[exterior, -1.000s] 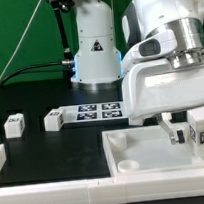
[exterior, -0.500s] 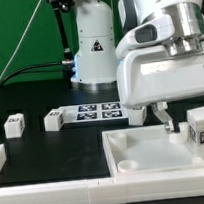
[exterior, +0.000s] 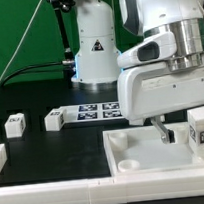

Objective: Assemble one leg

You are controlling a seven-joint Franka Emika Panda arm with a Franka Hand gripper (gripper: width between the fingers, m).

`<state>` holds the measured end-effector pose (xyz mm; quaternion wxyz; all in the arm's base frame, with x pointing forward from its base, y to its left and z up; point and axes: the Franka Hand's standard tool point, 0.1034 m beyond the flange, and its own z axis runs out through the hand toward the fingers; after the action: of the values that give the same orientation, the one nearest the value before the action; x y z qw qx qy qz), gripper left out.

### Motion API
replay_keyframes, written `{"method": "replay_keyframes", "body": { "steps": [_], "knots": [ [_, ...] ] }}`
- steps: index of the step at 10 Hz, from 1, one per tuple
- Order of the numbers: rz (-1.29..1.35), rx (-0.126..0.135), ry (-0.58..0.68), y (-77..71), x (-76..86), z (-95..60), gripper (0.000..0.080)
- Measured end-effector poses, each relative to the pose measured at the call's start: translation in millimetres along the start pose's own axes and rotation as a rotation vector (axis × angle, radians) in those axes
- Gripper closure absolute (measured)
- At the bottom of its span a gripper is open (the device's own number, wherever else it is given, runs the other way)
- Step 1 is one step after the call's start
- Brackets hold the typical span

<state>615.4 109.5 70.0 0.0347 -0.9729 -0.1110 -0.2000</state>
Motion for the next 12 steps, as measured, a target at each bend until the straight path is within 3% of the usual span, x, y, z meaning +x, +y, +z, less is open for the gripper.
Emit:
{"method": "replay_keyframes", "body": {
  "steps": [6,7,8,9,12],
  "knots": [
    [0.000,0.000,0.000,0.0,0.0,0.0,0.0150],
    [0.011,0.027,-0.163,-4.8,-27.8,9.2,0.0150],
    [0.021,0.036,-0.212,-1.7,-9.6,2.1,0.0150],
    [0.022,0.028,-0.168,4.5,4.8,-0.9,0.0150],
    [0.018,0.029,-0.177,4.9,-0.2,1.3,0.0150]
  ]
}}
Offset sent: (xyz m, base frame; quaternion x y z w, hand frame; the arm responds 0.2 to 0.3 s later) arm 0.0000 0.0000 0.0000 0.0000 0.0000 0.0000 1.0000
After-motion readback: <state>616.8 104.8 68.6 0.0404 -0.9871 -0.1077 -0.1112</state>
